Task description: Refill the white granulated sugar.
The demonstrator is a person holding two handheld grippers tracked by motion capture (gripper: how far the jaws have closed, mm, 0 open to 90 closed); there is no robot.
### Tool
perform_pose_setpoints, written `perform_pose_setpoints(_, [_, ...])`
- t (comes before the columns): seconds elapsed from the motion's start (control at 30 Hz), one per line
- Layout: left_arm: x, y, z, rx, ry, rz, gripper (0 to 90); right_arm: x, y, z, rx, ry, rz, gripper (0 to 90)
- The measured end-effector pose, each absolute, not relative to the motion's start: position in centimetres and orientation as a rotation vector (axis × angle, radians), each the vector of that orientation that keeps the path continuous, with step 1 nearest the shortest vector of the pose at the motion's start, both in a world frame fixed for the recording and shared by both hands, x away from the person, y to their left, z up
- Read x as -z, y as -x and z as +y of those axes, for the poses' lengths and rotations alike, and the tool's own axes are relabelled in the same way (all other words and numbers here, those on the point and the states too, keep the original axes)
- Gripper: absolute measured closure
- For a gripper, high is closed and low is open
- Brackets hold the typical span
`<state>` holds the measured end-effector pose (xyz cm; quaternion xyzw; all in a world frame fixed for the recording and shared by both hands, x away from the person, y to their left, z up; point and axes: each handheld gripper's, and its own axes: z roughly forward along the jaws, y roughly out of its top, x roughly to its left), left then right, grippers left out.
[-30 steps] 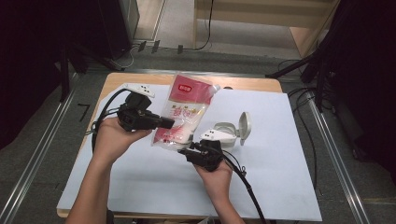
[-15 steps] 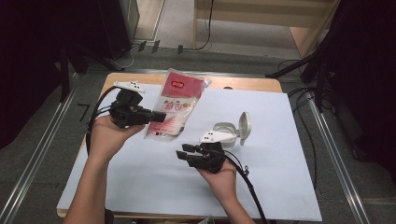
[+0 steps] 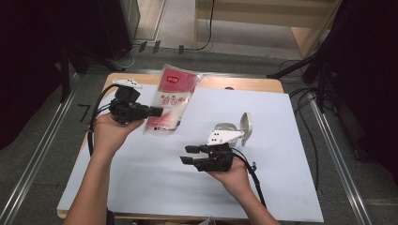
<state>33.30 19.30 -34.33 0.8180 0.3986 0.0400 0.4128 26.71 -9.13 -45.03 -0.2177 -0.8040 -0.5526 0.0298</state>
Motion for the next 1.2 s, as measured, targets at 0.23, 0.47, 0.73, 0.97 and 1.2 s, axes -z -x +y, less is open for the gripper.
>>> perform_pose_setpoints(0.23, [36.2, -35.4, 18.8, -0.116, -2.066, 1.028, 90.0, 44.9, -27.1, -10.5, 1.594, 0.638, -2.55, 56.8])
perform_pose_setpoints(0.47, [37.7, -36.8, 18.6, -0.126, -2.043, 1.045, 90.0, 44.5, -27.0, -12.2, 1.576, 0.581, -2.564, 56.0])
perform_pose_setpoints(0.73, [39.8, -38.1, 18.3, -0.21, -1.996, 1.049, 90.0, 44.6, -27.4, -13.8, 1.562, 0.594, -2.579, 55.6])
perform_pose_setpoints(0.97, [42.0, -38.8, 18.8, -0.179, -2.01, 1.082, 90.0, 44.7, -27.3, -14.9, 1.59, 0.635, -2.562, 55.6])
perform_pose_setpoints(1.2, [42.1, -38.2, 19.2, -0.177, -2.045, 1.064, 90.0, 44.7, -27.1, -15.8, 1.612, 0.668, -2.563, 55.7])
